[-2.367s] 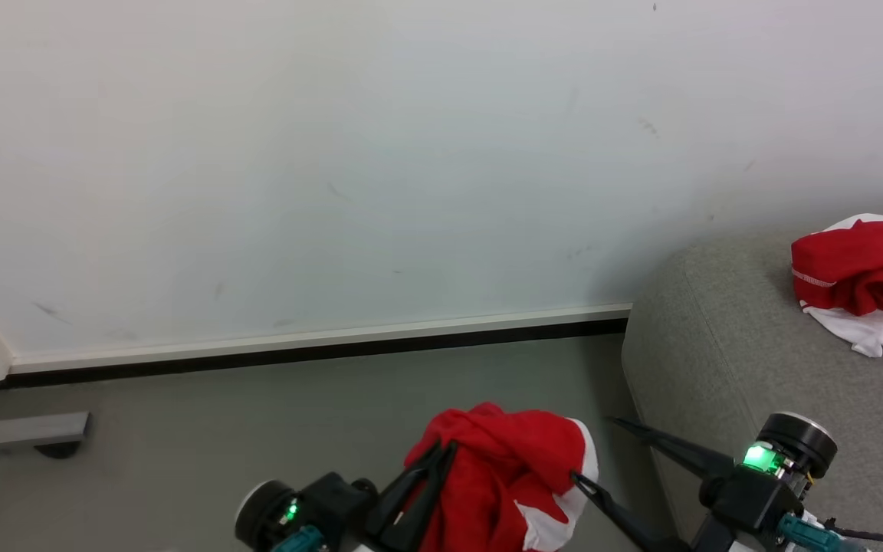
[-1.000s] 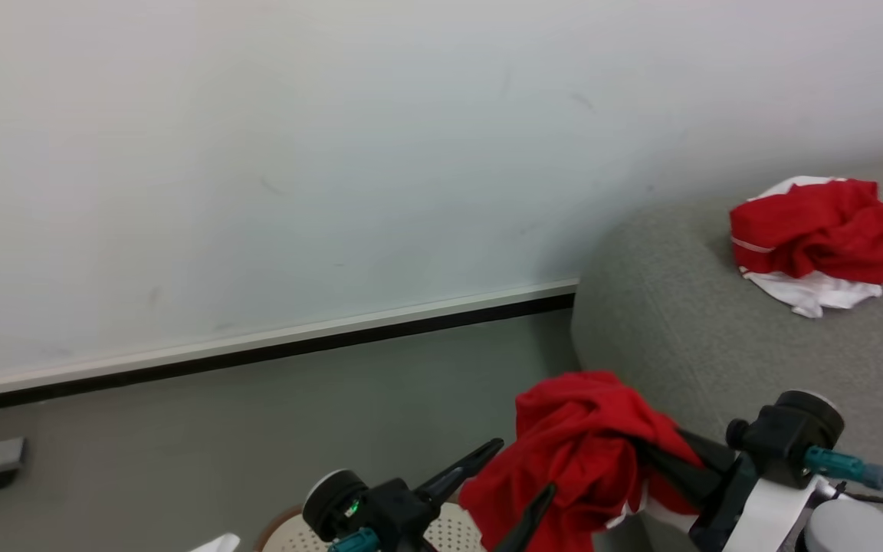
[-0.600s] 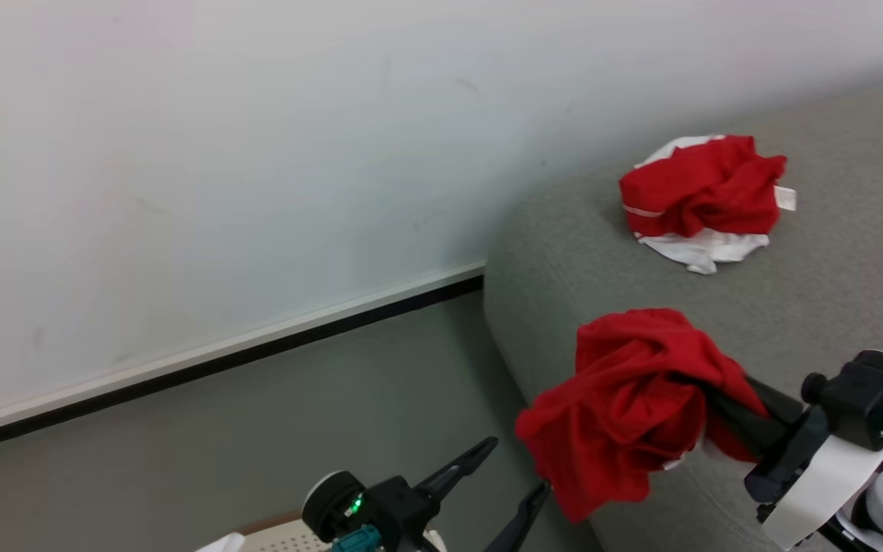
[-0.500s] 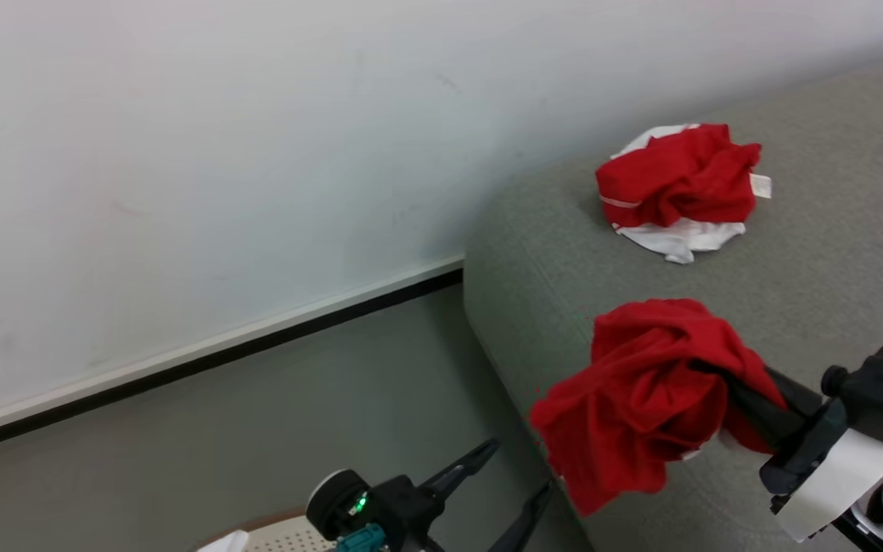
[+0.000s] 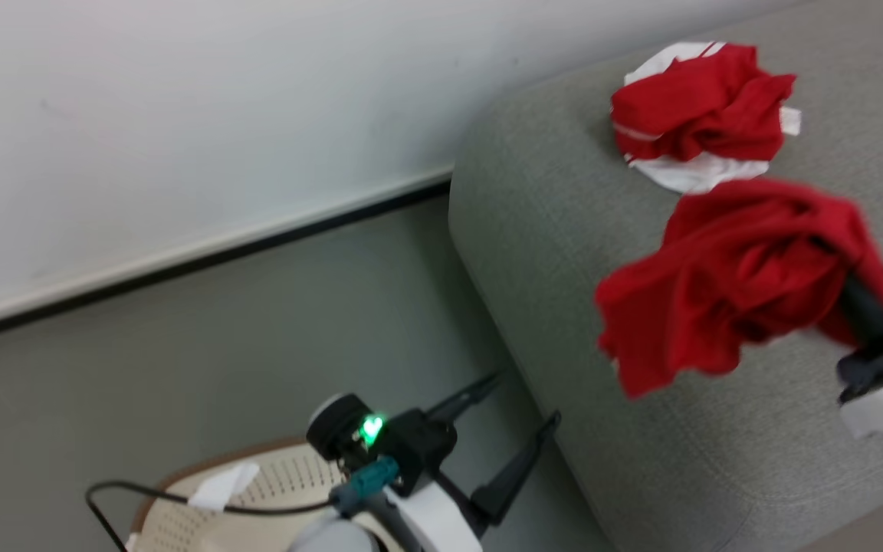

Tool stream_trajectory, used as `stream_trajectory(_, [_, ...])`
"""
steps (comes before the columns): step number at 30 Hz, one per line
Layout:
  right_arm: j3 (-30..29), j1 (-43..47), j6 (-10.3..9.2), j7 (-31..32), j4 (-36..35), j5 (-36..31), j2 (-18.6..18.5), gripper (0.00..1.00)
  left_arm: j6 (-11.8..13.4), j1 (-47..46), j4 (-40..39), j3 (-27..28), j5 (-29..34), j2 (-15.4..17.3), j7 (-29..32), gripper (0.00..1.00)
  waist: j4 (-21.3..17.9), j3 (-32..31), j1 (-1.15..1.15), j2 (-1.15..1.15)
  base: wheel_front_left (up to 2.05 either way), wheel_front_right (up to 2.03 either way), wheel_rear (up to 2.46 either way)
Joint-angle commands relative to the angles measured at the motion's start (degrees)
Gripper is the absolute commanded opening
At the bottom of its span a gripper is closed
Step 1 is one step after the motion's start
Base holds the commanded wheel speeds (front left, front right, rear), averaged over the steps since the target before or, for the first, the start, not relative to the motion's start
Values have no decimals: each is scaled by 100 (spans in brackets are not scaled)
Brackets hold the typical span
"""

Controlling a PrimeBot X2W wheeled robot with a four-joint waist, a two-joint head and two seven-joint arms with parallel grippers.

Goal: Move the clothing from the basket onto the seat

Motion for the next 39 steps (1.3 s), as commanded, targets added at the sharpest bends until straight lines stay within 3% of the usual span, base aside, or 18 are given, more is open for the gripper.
stream_trajectory(1, [-126, -135, -13, -16, 26, -75, 21, 0, 7, -115, -5, 37, 96, 40, 5, 100, 199, 448, 0, 0, 0, 0, 0])
stream_trajectory(6, [-1165, -714, -13, -17, 204, -424, 189, 0, 23, -645, 3, 102, 265, 92, 145, 100, 492, 1267, 0, 0, 0, 0, 0])
stream_trajectory(16, [-2912, -2584, -13, -7, 1321, -818, -117, 0, 161, -1383, 77, 193, 575, 48, 84, 100, 1082, 2549, 0, 0, 0, 0, 0])
stream_trajectory(23, [-3474, -3344, -13, -7, 2715, -989, -444, 0, 245, -1669, 91, 121, 752, -67, -25, 100, 1482, 3088, 0, 0, 0, 0, 0])
stream_trajectory(30, [-3856, -3054, -13, -6, 4245, -1317, -2, 0, 347, -1625, 177, 119, 746, -80, -161, 100, 1623, 3156, 0, 0, 0, 0, 0])
stream_trajectory(35, [-4118, -2864, -13, -8, 4734, -1464, 272, 0, 417, -1480, 234, 108, 667, -62, -214, 100, 1608, 2998, 0, 0, 0, 0, 0])
stream_trajectory(36, [-4176, -2838, -13, -7, 4727, -1512, 301, 10, 436, -1464, 241, 116, 662, -46, -220, 100, 1594, 2959, 0, 0, 0, 0, 0])
stream_trajectory(37, [-4229, -2803, -13, -7, 4681, -1555, 316, 38, 440, -1443, 240, 129, 645, -33, -231, 100, 1578, 2916, 0, 0, 0, 0, 0])
stream_trajectory(38, [-4278, -2758, -13, -7, 4658, -1566, 337, 85, 464, -1421, 241, 139, 629, -25, -242, 100, 1563, 2870, 0, 0, 0, 0, 0])
stream_trajectory(39, [-4303, -2706, -13, -7, 4648, -1587, 355, 100, 483, -1394, 245, 146, 603, -18, -245, 100, 1546, 2820, 0, 0, 0, 0, 0])
